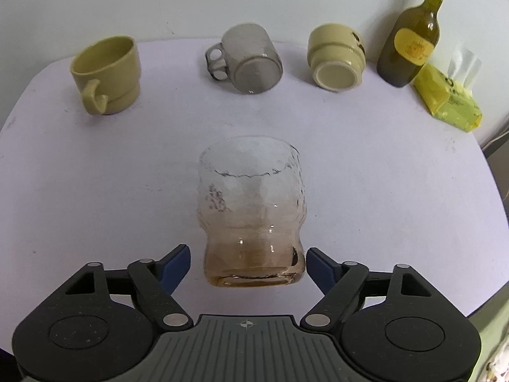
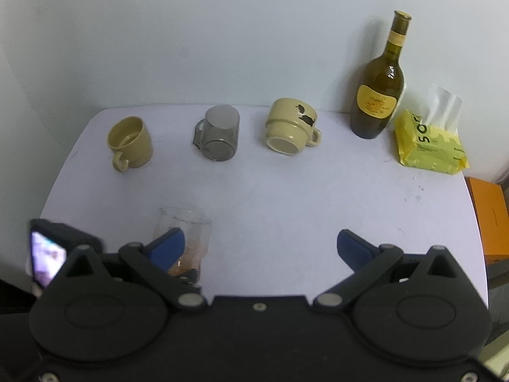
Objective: Flip cup upright
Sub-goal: 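Lift the clear glass tumbler with the left tool and carry it forward, then grasp the tumbler base with the right tool while the left tool releases it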
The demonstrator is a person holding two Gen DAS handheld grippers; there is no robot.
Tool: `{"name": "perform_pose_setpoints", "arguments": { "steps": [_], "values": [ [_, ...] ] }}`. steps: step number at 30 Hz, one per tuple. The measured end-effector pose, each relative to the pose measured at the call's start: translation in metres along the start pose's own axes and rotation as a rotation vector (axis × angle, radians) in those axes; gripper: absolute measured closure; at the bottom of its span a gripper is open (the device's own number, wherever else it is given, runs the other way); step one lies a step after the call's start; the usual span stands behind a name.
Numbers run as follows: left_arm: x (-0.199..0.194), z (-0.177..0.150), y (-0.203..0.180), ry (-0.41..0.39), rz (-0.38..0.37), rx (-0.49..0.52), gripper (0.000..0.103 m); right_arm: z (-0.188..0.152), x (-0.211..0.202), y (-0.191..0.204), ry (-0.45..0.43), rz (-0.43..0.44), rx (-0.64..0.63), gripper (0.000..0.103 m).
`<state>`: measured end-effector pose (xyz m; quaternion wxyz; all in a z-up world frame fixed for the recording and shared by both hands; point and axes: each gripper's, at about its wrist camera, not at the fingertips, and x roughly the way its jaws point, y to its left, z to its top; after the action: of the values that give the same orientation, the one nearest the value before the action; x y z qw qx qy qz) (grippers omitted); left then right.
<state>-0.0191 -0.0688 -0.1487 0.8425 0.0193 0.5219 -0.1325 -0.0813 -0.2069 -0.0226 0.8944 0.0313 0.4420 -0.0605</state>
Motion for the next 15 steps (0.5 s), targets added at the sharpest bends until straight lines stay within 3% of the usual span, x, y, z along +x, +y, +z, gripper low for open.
{"name": "perform_pose_setpoints", "arguments": {
  "steps": [6,15],
  "values": [
    [-0.047,-0.009,0.04,-0.069,-0.014,-0.045,0.019,-0.007,0.014,0.012,-0.005,-0.011,-0.02,0.001],
    [-0.103,-0.037,0.107,-0.138,0.052,-0.162,0.019,-0.022,0.047,0.055,0.038,0.065,-0.071,0.007]
  ]
}}
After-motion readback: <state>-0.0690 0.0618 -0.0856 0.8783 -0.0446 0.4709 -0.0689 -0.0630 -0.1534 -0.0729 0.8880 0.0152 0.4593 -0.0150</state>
